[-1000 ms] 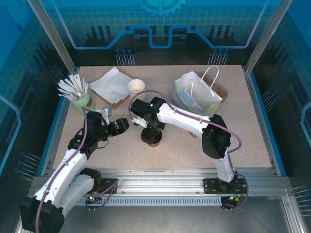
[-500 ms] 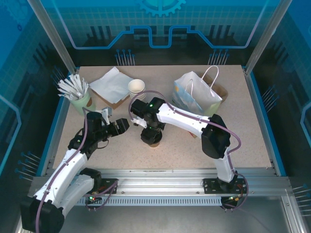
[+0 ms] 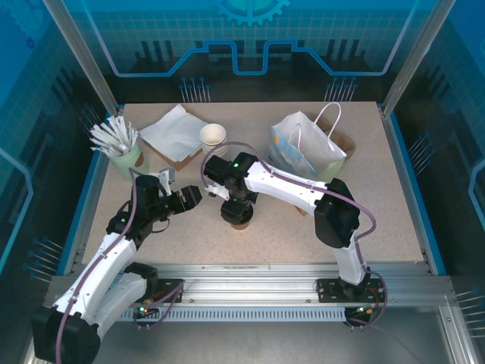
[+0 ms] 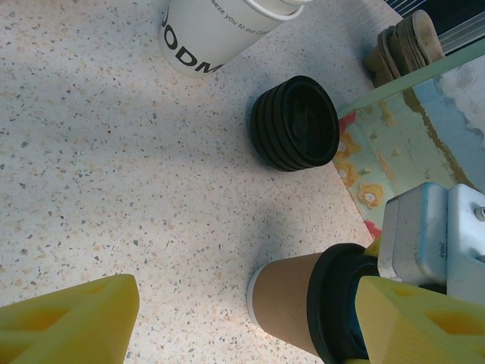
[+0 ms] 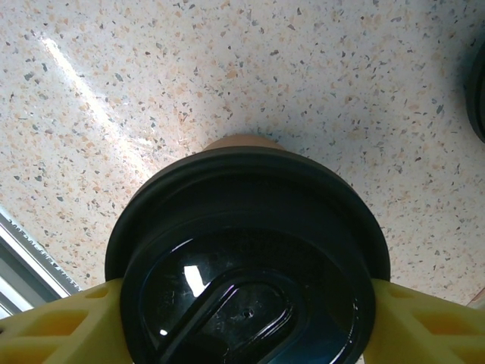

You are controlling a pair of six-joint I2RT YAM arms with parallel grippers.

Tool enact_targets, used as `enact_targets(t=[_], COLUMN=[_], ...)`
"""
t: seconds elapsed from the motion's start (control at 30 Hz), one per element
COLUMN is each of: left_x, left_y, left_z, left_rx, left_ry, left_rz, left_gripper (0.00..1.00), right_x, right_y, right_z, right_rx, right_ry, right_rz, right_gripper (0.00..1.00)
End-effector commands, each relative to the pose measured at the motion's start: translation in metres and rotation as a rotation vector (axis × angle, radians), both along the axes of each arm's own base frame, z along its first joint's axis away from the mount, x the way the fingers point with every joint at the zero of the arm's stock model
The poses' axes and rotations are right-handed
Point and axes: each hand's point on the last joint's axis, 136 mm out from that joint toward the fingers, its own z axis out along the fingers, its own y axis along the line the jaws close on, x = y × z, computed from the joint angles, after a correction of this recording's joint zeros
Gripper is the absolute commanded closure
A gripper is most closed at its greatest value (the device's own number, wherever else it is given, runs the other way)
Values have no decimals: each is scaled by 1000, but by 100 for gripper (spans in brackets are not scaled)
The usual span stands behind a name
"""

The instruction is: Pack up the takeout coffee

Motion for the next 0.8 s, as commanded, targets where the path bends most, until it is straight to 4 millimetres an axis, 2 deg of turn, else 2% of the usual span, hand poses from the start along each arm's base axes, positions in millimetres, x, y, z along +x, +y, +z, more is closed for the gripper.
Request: enact_targets(t=[0.0,0.17,0.3,0.53,0.77], left_x=[-4,-4,0,20,42], left_y=[0,-1,-3,-12,-45], left_z=[-1,9,32,87,136], left_rx=[-21,-38,-75,-102,-91], left_ry=[7,-16,-74,-217,-323], left_rz=[-1,2,11,10,-72], left_gripper=[23,24,24,26,26], right_x=[-6,-8,-12,-10,9], right_y=[-4,-10,-21,-52,-76], right_z=[9,31,64,155,251], right_rx=[3,38,90,248,473], right_ry=[-14,-28,-36,-143,-340], right_rz=[0,-5,-10,-45,-113], right_gripper=[34,41,46,51,51])
